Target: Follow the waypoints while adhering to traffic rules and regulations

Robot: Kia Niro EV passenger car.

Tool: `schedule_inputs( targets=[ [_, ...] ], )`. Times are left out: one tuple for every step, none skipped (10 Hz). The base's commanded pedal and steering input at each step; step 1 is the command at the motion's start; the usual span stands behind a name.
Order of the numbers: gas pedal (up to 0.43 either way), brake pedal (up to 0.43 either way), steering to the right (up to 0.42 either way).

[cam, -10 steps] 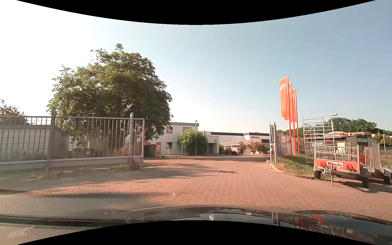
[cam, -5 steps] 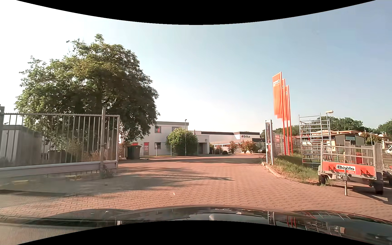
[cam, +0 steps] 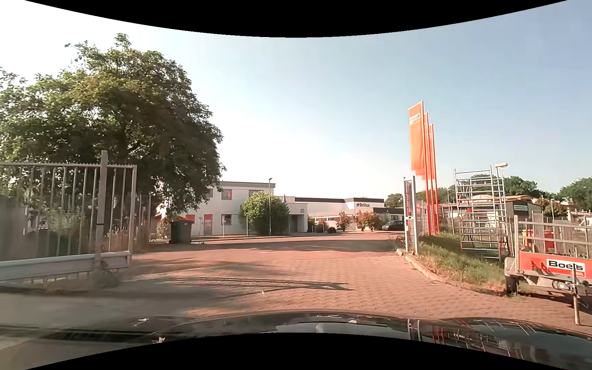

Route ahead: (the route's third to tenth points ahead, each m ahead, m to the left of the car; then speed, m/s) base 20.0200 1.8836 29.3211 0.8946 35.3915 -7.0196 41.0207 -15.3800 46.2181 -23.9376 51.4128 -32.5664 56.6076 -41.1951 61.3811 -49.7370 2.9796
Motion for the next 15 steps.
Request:
schedule_inputs(
  targets=[
    [0.138, 0.000, 0.029],
    [0.138, 0.000, 0.019],
    [0.138, 0.000, 0.016],
    [0.138, 0.000, 0.016],
    [0.138, 0.000, 0.017],
    [0.138, 0.000, 0.018],
    [0.138, 0.000, 0.018],
    [0.138, 0.000, 0.016],
    [0.138, 0.000, 0.016],
    [0.138, 0.000, 0.016],
    [0.138, 0.000, 0.016],
    [0.138, 0.000, 0.016],
    [0.138, 0.000, 0.016],
    [0.138, 0.000, 0.016],
    [0.138, 0.000, 0.016]
  ],
)
